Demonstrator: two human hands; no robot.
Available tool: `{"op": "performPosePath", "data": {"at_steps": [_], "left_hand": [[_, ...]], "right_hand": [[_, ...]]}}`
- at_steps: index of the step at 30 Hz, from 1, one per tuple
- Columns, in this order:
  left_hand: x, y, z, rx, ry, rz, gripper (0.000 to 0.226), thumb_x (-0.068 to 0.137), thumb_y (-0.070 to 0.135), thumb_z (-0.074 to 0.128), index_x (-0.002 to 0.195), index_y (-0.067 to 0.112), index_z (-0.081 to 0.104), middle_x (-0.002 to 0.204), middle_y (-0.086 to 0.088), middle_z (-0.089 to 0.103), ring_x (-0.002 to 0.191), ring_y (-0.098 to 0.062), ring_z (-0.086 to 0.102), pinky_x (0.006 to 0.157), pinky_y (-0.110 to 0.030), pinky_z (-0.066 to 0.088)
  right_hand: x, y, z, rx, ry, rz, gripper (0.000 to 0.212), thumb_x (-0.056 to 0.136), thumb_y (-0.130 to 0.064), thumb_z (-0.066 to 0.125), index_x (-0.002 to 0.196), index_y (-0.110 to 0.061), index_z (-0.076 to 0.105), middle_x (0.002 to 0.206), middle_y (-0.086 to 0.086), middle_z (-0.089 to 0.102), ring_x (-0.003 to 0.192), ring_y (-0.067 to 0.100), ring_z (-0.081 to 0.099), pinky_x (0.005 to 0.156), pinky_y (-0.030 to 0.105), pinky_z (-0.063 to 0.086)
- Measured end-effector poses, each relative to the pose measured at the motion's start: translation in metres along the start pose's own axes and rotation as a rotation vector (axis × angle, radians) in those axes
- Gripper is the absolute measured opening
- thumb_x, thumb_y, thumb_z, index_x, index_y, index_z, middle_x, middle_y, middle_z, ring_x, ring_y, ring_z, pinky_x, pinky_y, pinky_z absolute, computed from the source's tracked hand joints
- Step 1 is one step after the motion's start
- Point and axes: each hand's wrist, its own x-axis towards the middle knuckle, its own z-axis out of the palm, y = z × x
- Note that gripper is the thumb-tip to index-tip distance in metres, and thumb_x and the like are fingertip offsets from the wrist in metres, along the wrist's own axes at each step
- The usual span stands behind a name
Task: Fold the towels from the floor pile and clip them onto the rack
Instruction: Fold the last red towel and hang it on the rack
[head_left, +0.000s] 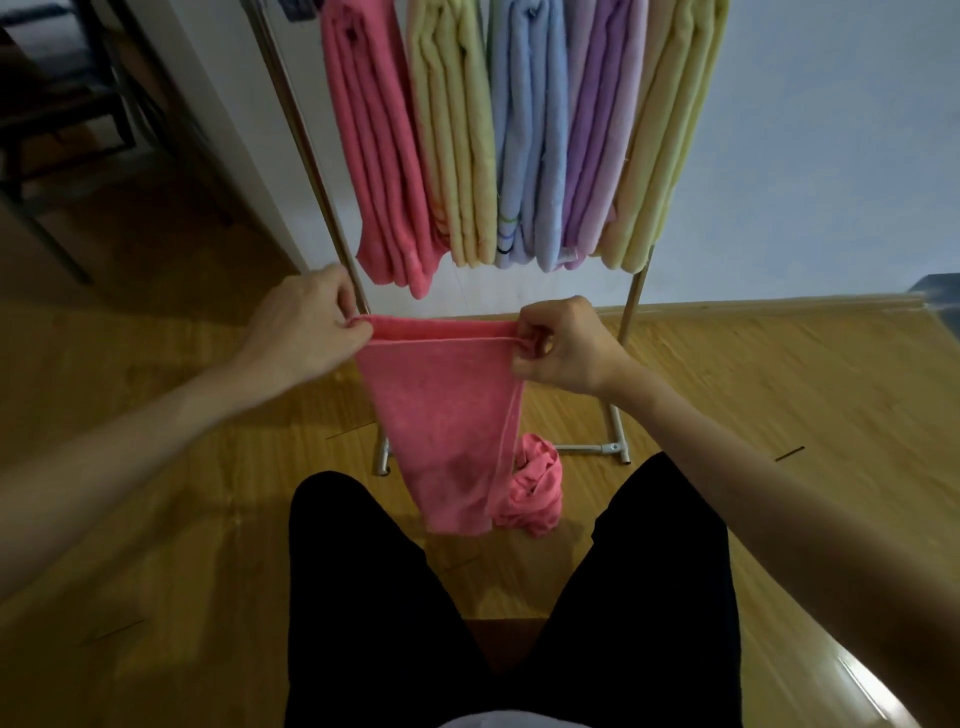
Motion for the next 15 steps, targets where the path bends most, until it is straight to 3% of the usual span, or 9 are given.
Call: {"op": "performPosePath", "data": {"at_steps": [2, 6, 9, 11, 13, 15], "left_hand": [[0.005, 0.004, -0.009, -0.067, -0.144, 0.08, 0.018, 0.083, 0.008, 0.066, 0.09, 0.014, 0.052, 0.078, 0.0, 0.059, 0.066, -0.015, 0.061, 0.059, -0.035, 0.055], [0.01, 0.011, -0.024, -0.131, -0.388, 0.199, 0.015, 0.085, 0.004, 0.061, 0.077, 0.017, 0.059, 0.075, -0.002, 0.06, 0.067, -0.012, 0.055, 0.063, -0.033, 0.046], [0.01, 0.017, -0.028, -0.196, -0.503, 0.172, 0.016, 0.085, 0.005, 0.061, 0.075, 0.018, 0.061, 0.071, -0.002, 0.058, 0.06, -0.006, 0.053, 0.055, -0.022, 0.042], [0.011, 0.021, -0.029, -0.233, -0.626, 0.143, 0.013, 0.083, 0.003, 0.065, 0.079, 0.015, 0.063, 0.074, -0.004, 0.062, 0.06, -0.003, 0.055, 0.056, -0.019, 0.047], [0.013, 0.022, -0.028, -0.271, -0.734, 0.097, 0.009, 0.081, 0.002, 0.069, 0.084, 0.009, 0.065, 0.081, -0.009, 0.066, 0.063, -0.006, 0.062, 0.06, -0.02, 0.053], [0.015, 0.021, -0.028, -0.286, -0.737, 0.04, 0.008, 0.081, -0.001, 0.068, 0.08, 0.006, 0.063, 0.081, -0.016, 0.068, 0.064, -0.015, 0.066, 0.061, -0.024, 0.055]], "right_hand": [[0.004, -0.003, -0.007, 0.026, 0.018, -0.001, 0.019, 0.065, -0.003, 0.067, 0.058, -0.001, 0.05, 0.051, 0.005, 0.048, 0.049, 0.017, 0.039, 0.049, 0.026, 0.037], [0.008, -0.006, -0.021, 0.044, 0.046, -0.013, 0.024, 0.064, 0.001, 0.065, 0.056, -0.005, 0.044, 0.05, -0.009, 0.037, 0.05, 0.012, 0.034, 0.049, 0.015, 0.027], [0.009, -0.01, -0.028, 0.05, 0.039, -0.024, 0.024, 0.065, 0.001, 0.064, 0.056, -0.006, 0.043, 0.05, -0.004, 0.038, 0.05, 0.012, 0.032, 0.049, 0.018, 0.028], [0.011, -0.012, -0.033, 0.053, 0.033, -0.035, 0.023, 0.065, 0.002, 0.064, 0.056, -0.004, 0.044, 0.049, 0.004, 0.042, 0.05, 0.012, 0.032, 0.048, 0.022, 0.03], [0.011, -0.014, -0.037, 0.048, 0.014, -0.033, 0.021, 0.065, 0.002, 0.064, 0.057, -0.001, 0.045, 0.05, 0.009, 0.044, 0.049, 0.012, 0.033, 0.048, 0.025, 0.031], [0.01, -0.012, -0.04, 0.031, -0.023, -0.015, 0.02, 0.065, 0.001, 0.065, 0.058, 0.0, 0.047, 0.051, 0.01, 0.045, 0.05, 0.012, 0.034, 0.048, 0.027, 0.032]]}}
